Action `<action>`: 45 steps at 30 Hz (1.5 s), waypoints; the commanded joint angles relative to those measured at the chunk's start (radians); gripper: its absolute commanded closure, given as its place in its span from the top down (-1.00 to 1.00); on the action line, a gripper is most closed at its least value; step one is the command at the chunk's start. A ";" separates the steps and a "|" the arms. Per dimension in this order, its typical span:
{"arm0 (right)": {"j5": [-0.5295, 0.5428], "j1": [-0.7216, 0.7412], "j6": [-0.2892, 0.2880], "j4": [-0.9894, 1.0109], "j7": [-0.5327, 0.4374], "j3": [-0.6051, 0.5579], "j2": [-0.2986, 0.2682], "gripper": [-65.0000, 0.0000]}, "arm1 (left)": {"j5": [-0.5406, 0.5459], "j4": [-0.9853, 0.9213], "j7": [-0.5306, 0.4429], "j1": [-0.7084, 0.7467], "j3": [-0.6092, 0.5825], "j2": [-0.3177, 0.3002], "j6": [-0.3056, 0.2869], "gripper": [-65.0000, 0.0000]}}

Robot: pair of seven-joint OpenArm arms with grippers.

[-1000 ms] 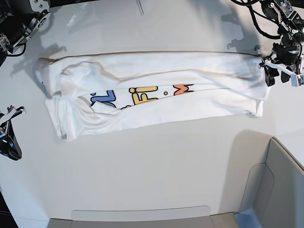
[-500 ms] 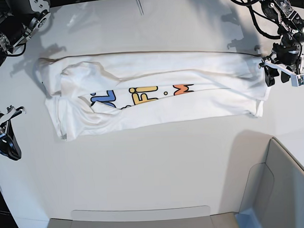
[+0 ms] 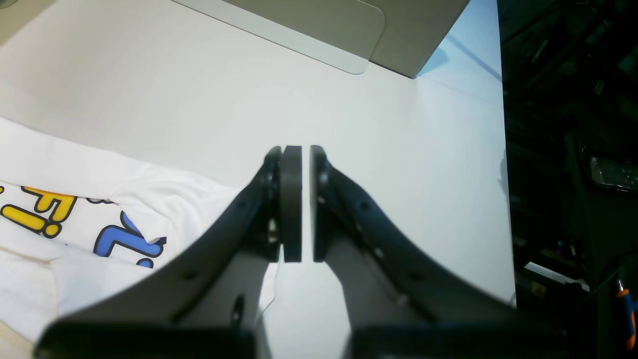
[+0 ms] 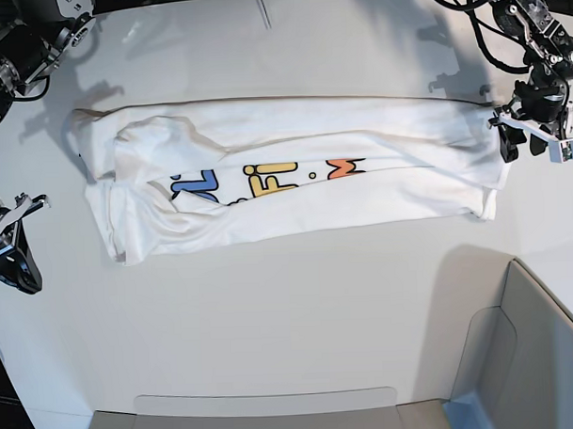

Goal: Layout the t-shirt on the table in an organized manner, then fold the t-shirt properly

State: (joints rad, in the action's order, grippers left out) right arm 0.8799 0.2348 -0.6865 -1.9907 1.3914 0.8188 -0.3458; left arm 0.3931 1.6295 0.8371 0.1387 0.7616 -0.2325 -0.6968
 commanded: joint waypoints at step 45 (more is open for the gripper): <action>-0.227 -0.312 -0.012 -0.068 -0.022 0.110 0.000 -0.90 | -0.087 0.231 -0.373 0.259 0.329 0.117 -0.001 -0.02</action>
State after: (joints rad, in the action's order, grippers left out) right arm 0.6407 -0.0845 -0.6865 -2.0422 1.3872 0.9211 -0.3267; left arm 0.2913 1.8450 0.5026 0.3988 1.0843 -0.1043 -0.6952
